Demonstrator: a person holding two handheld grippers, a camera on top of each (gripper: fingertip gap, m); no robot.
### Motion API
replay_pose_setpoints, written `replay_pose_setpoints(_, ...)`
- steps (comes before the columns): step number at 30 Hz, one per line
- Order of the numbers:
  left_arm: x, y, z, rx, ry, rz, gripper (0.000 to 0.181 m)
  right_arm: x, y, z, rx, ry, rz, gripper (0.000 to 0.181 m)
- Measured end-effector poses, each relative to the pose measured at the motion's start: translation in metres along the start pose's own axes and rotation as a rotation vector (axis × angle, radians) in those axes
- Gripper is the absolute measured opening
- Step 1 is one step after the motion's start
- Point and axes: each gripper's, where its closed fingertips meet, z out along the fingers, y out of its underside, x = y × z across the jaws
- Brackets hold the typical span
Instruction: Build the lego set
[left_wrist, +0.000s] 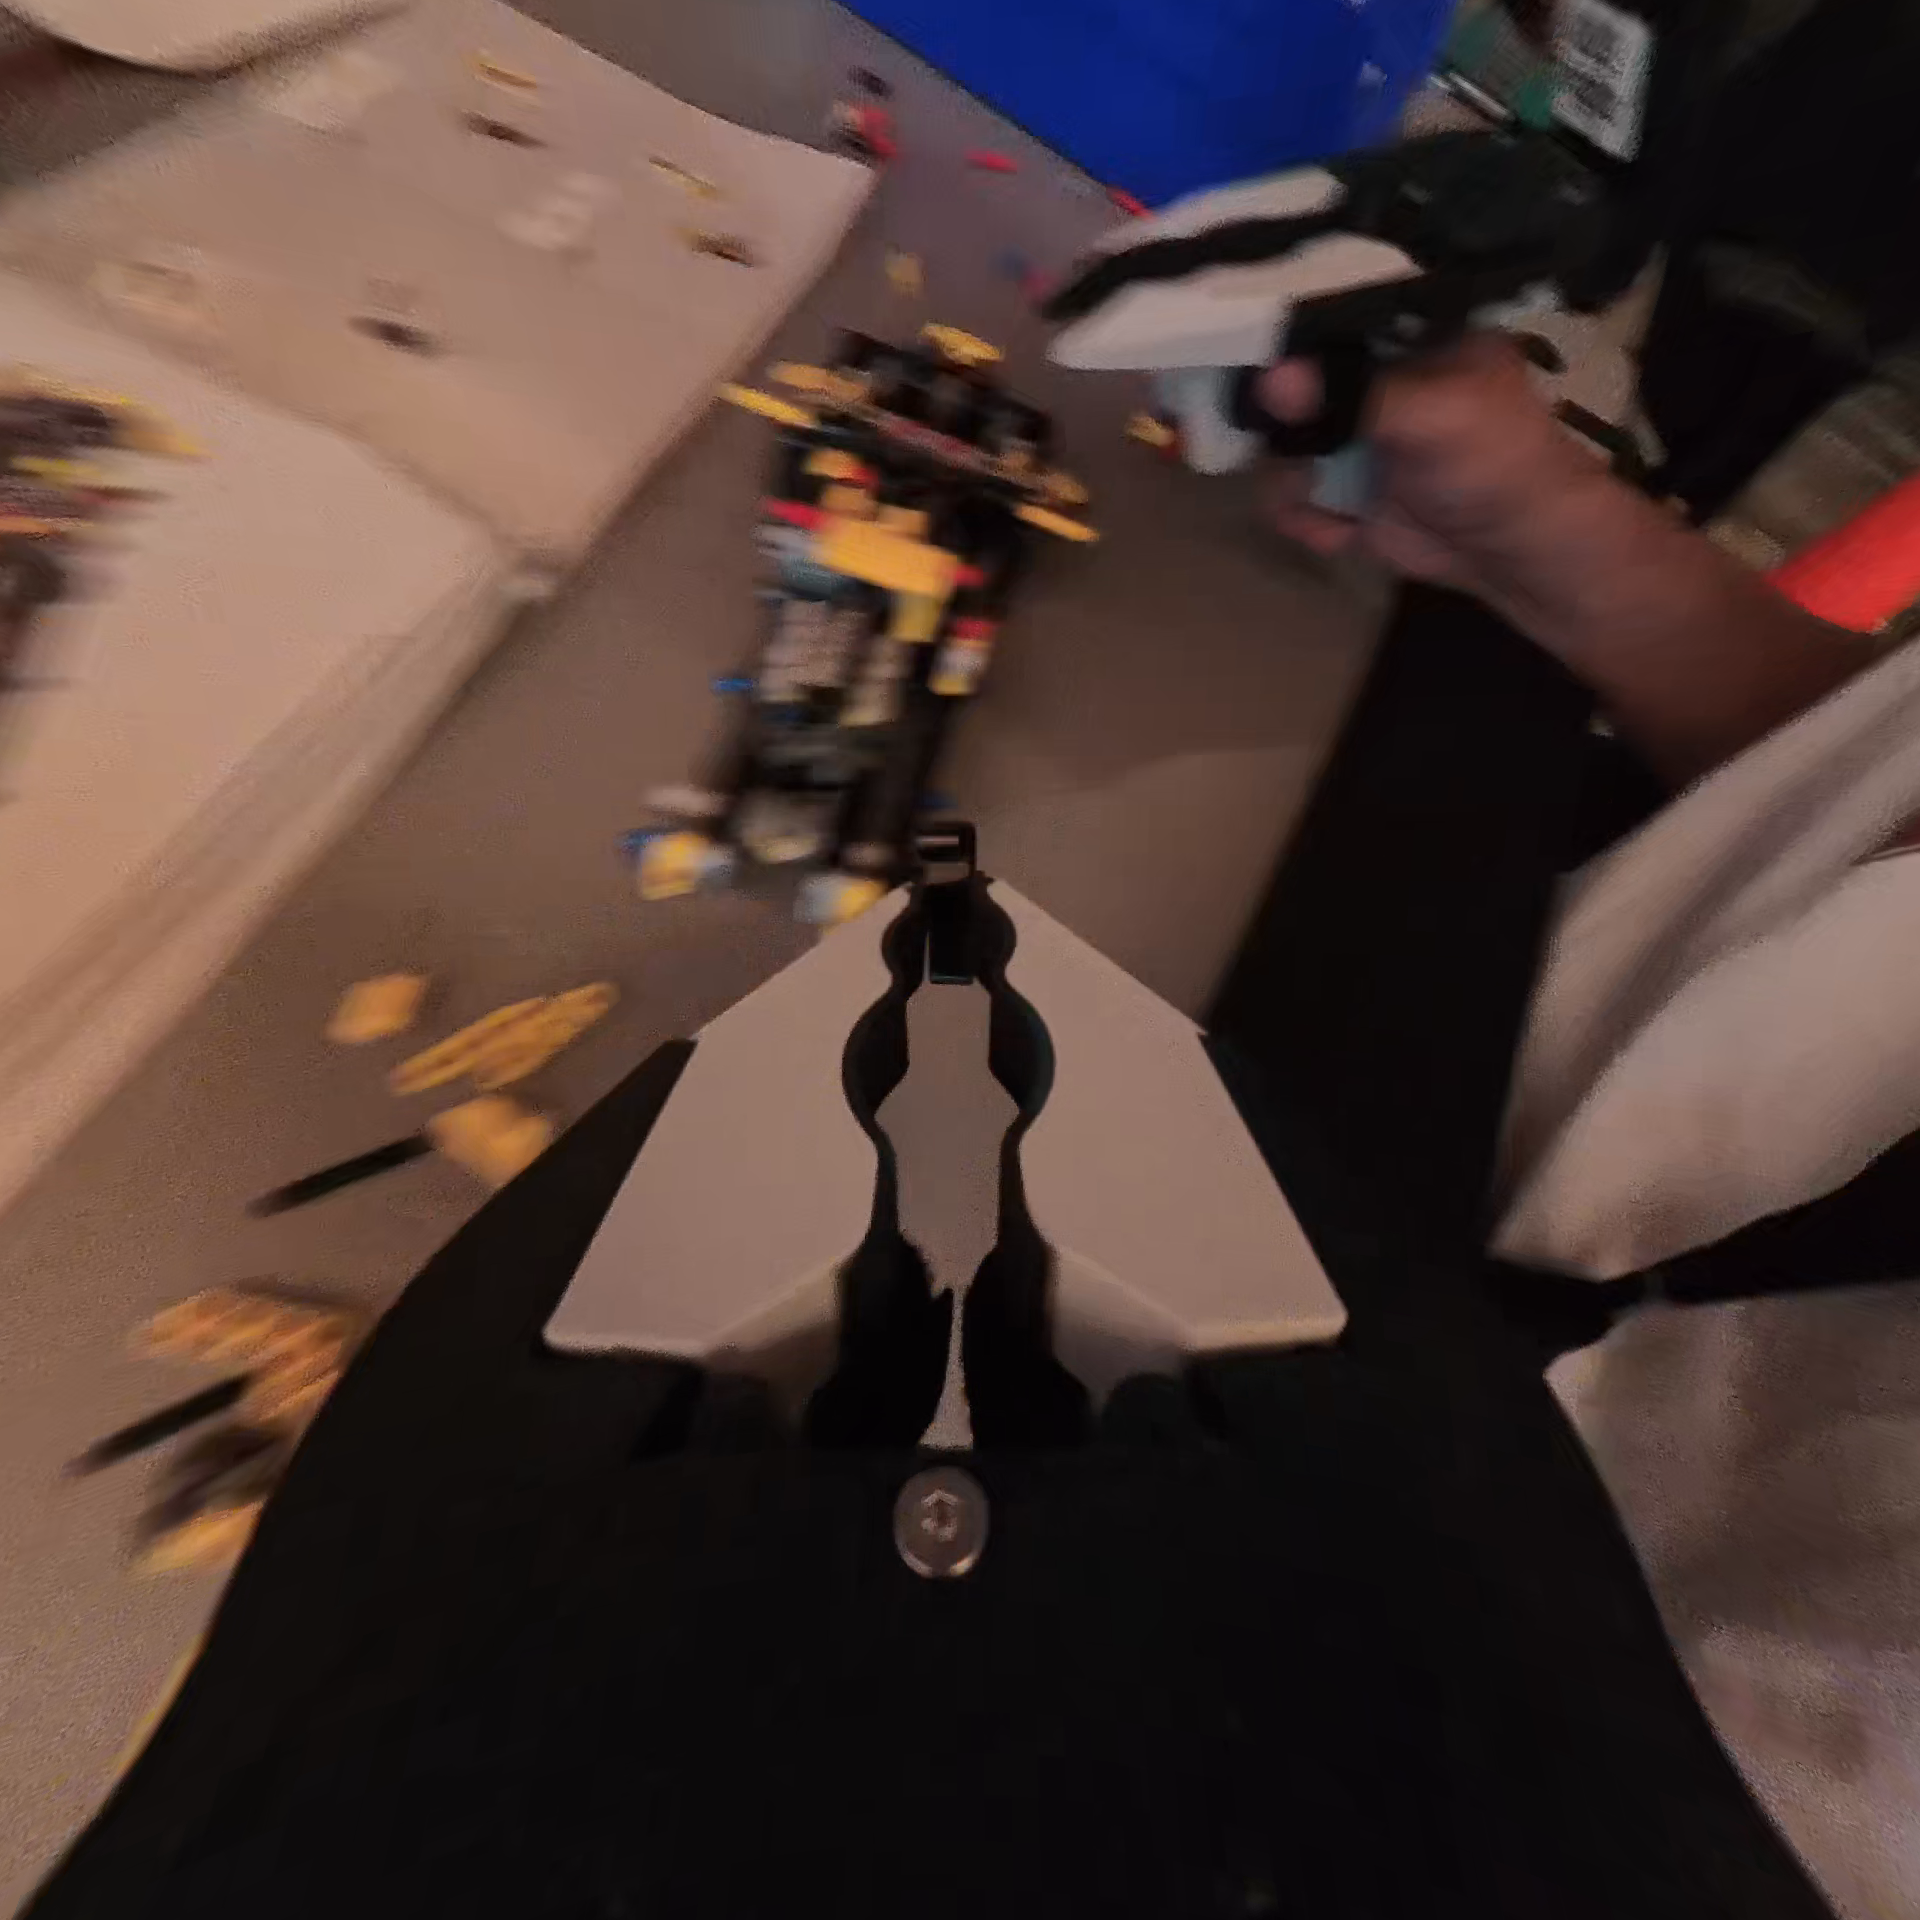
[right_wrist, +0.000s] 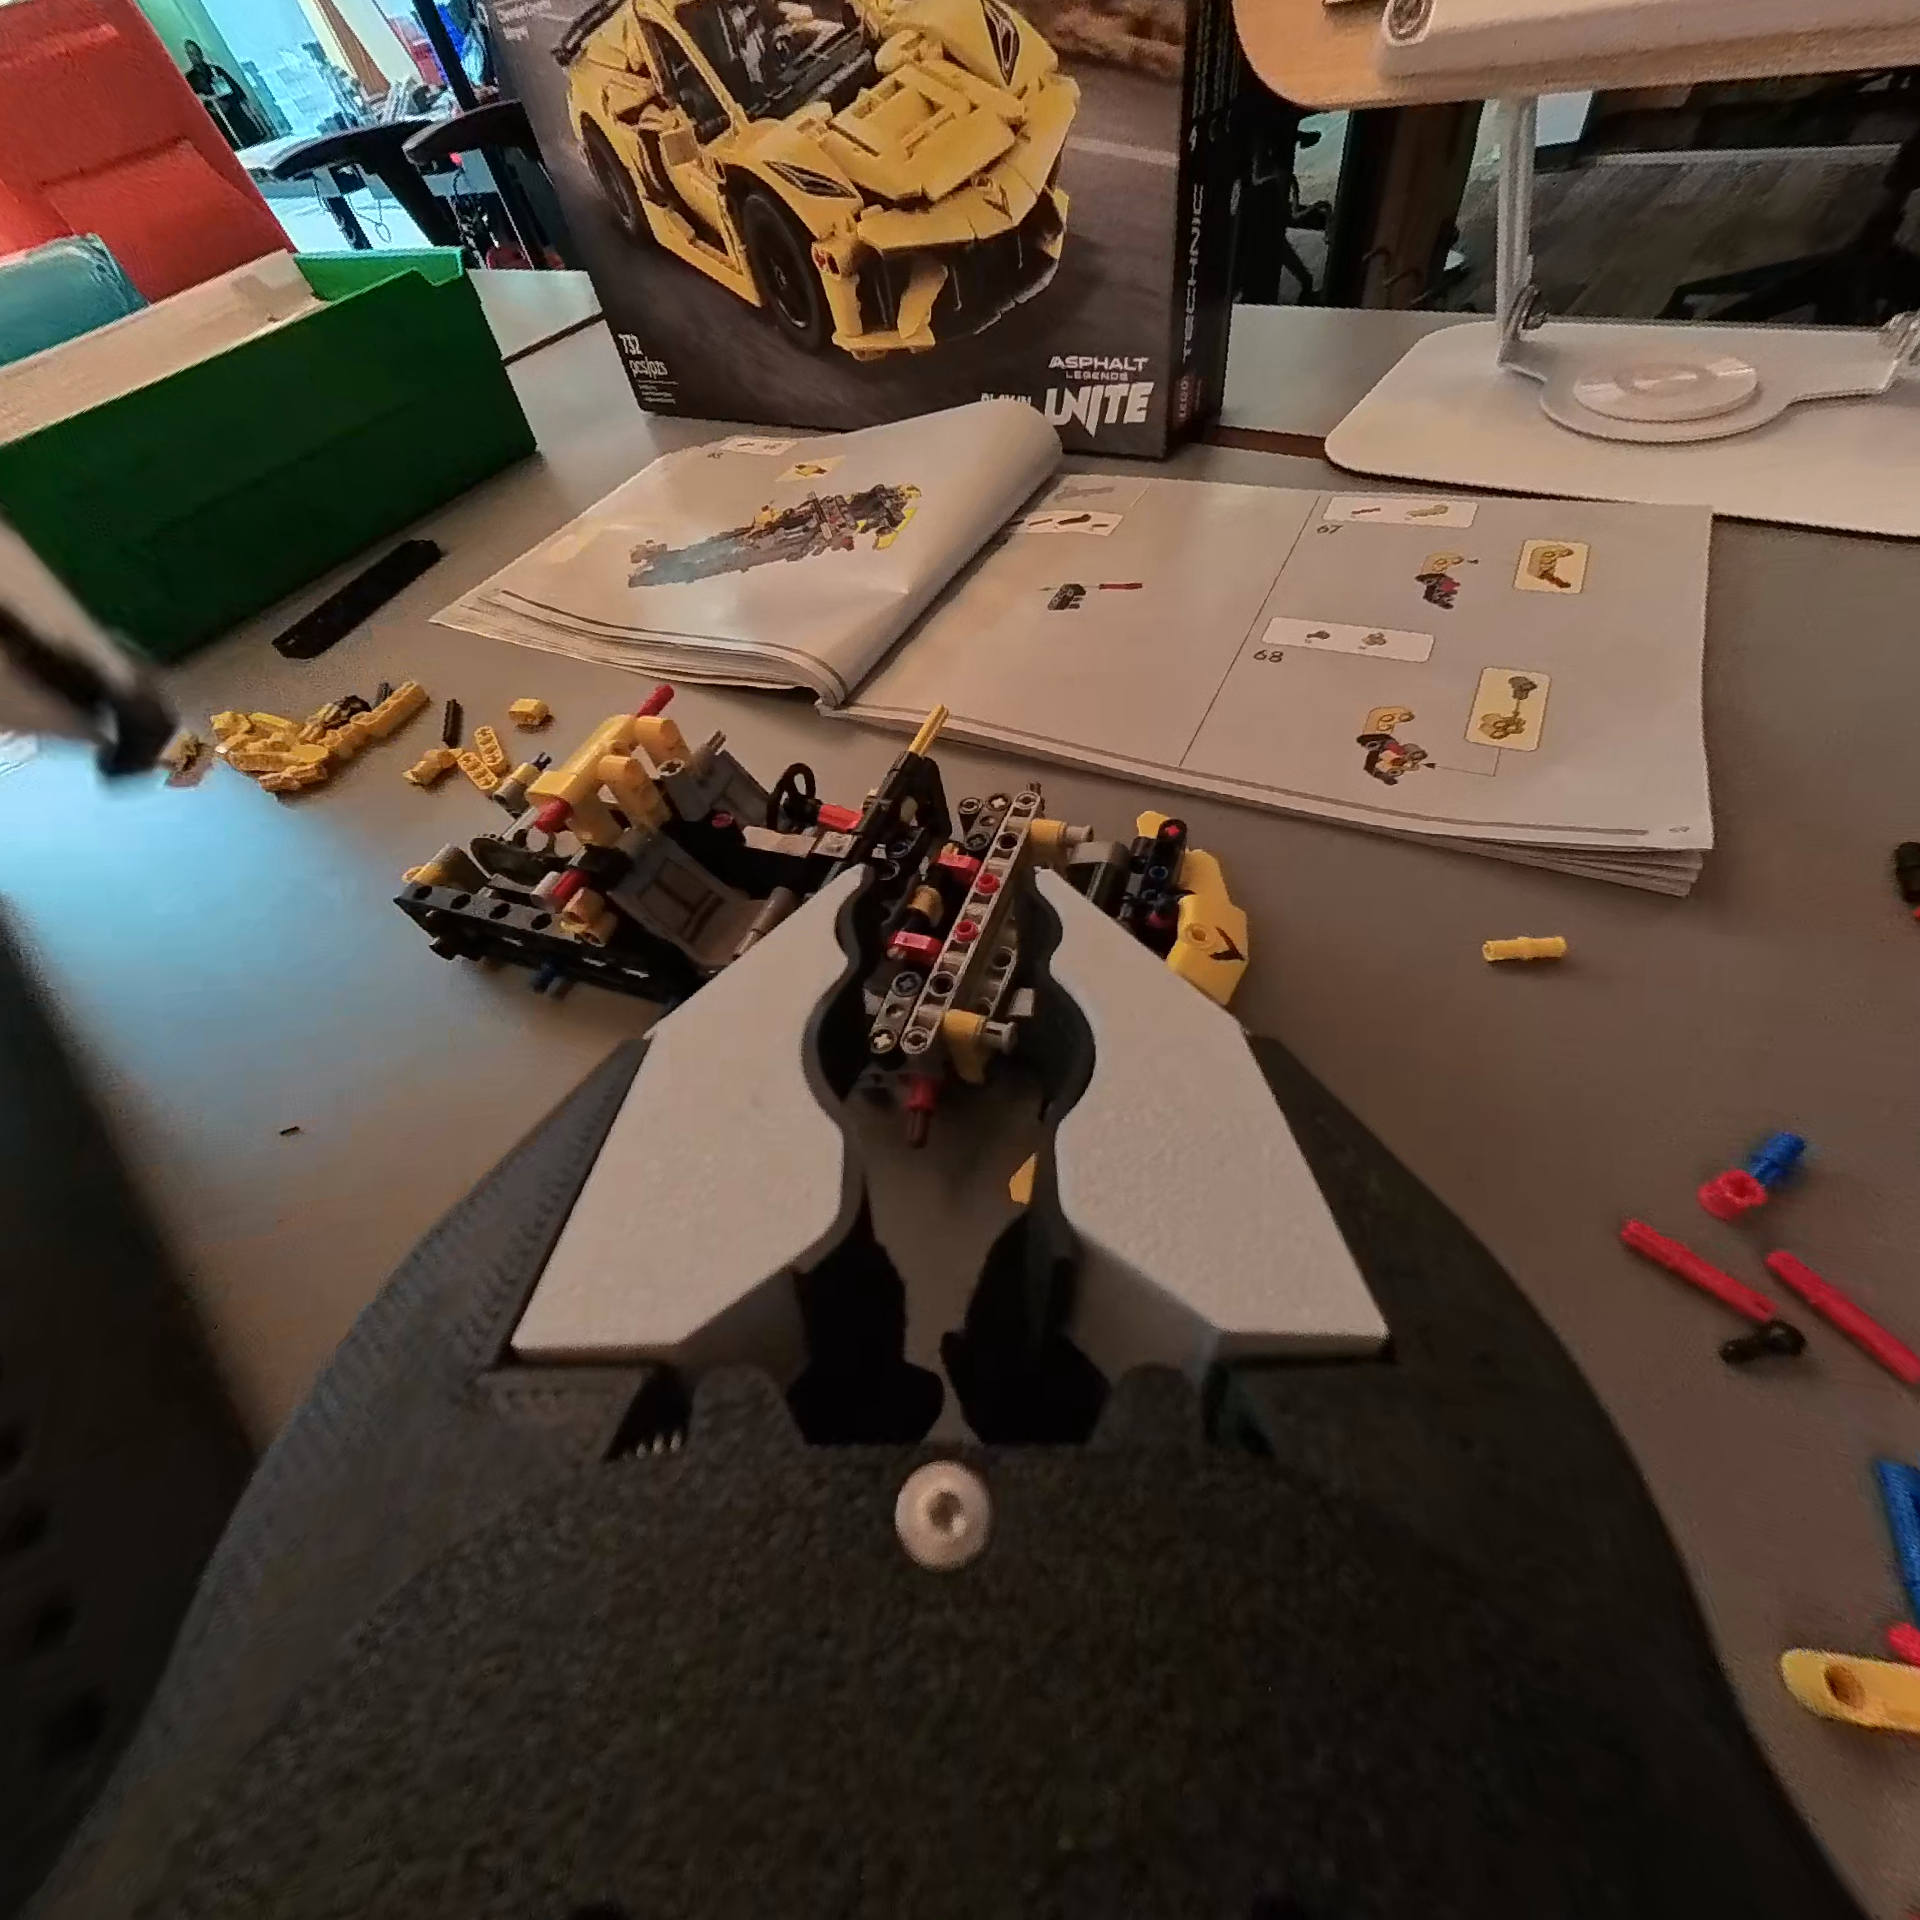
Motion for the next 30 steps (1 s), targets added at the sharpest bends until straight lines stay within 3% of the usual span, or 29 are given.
replay_pose_setpoints(2,0.039,0.013,0.045,-0.066,0.042,0.008,0.008,-0.001,-0.001,-0.001,0.007,-0.006,0.009,0.024)
replay_pose_setpoints(4,0.043,0.02,0.082,-0.105,-0.058,-0.012,0.008,-0.001,-0.002,-0.003,0.013,-0.011,0.018,0.024)
replay_pose_setpoints(8,0.053,0.016,0.119,-0.136,-0.101,-0.04,0.008,0.006,-0.005,-0.01,0.038,0.026,0.019,0.024)
replay_pose_setpoints(14,0.042,0.026,0.129,-0.233,-0.171,0.102,0.008,0.006,0.01,-0.022,-0.025,-0.005,0.063,0.028)
replay_pose_setpoints(17,0.043,0.027,0.131,-0.234,-0.154,0.107,0.008,0.012,0.021,-0.034,-0.073,0.068,0.021,0.029)
replay_pose_setpoints(19,0.044,0.026,0.132,-0.23,-0.143,0.11,0.011,0.03,0.024,-0.049,-0.091,0.161,0.016,0.03)
replay_pose_setpoints(23,0.047,0.023,0.134,-0.216,-0.122,0.129,0.038,0.085,0.048,-0.077,-0.195,0.314,0.053,0.04)
replay_pose_setpoints(27,0.04,-0.002,0.118,-0.096,-0.094,0.122,0.042,0.115,0.056,-0.075,-0.259,0.357,0.025,0.042)
replay_pose_setpoints(30,0.012,-0.039,0.089,0.115,-0.107,0.09,0.041,0.12,0.055,-0.054,-0.296,0.305,0.032,0.043)
